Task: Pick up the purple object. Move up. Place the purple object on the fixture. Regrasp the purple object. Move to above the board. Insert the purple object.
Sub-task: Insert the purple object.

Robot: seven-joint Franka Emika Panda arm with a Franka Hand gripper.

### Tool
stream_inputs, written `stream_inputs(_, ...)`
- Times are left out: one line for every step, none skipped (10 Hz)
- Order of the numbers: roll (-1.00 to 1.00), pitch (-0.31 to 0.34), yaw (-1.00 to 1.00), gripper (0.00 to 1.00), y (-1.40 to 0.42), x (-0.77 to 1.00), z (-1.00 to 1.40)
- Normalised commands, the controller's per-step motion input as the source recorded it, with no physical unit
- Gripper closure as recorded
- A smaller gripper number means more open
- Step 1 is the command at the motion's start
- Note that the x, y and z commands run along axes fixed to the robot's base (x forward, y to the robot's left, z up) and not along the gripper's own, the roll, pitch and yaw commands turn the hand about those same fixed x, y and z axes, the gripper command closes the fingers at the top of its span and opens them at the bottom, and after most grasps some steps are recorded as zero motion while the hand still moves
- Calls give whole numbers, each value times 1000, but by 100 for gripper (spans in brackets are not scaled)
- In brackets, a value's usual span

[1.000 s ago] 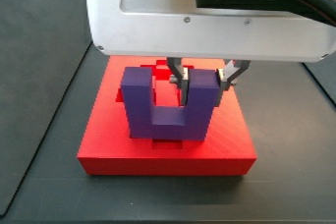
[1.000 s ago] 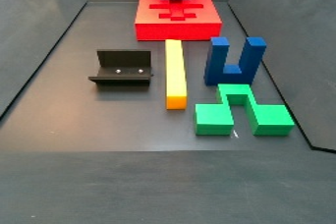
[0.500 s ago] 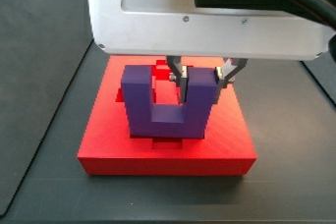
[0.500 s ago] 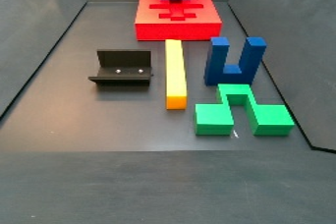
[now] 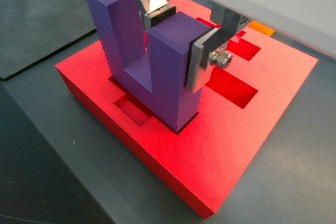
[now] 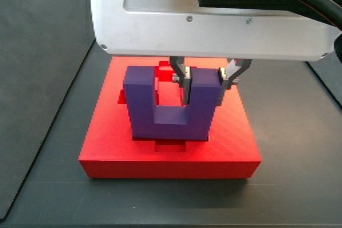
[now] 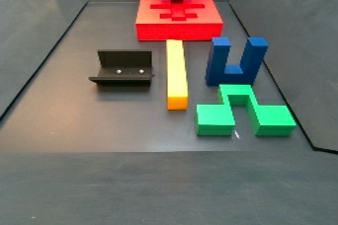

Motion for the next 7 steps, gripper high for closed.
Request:
stream_inputs(-46,0,23,100,0,0,-94)
stream_inputs(-14,0,0,100,0,0,-100)
stream_inputs(-19,0,71,100,-94,0,-34)
stream_inputs(0,0,97,100,-120,0,-94)
stream_inputs(0,0,86,100,-74,0,-114)
stream_inputs(0,0,80,100,-34,0,-100)
stream_inputs(0,0,49,100,0,0,-91)
